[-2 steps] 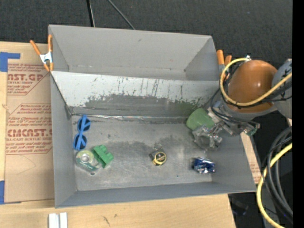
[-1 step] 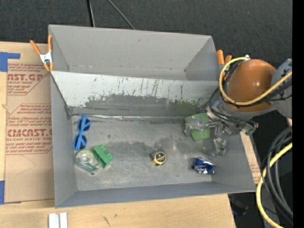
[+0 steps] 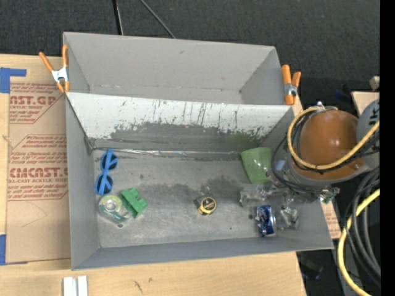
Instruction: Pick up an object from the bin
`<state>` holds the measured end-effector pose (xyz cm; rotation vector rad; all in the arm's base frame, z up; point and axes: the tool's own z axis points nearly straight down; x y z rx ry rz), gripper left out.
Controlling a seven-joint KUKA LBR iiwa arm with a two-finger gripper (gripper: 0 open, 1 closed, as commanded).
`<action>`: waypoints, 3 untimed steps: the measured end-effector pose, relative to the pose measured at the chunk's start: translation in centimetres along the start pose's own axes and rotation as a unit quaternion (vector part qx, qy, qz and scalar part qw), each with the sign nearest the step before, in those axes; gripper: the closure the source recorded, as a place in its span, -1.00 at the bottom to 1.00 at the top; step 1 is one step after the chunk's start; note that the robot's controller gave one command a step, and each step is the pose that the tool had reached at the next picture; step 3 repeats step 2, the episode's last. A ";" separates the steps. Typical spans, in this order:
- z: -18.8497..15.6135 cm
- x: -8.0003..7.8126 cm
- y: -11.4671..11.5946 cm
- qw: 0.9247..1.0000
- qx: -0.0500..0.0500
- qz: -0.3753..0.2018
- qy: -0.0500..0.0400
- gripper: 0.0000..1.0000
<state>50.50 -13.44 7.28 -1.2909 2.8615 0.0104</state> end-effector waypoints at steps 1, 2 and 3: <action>-0.1 0.2 -0.4 1.000 0.003 0.001 0.001 1.00; -19.4 -2.1 -2.2 0.997 0.007 -0.071 -0.001 1.00; -19.4 -2.1 -2.2 0.997 0.007 -0.071 -0.001 1.00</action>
Offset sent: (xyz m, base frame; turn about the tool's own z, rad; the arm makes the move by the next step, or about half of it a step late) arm 0.0000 0.0000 0.0000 0.0000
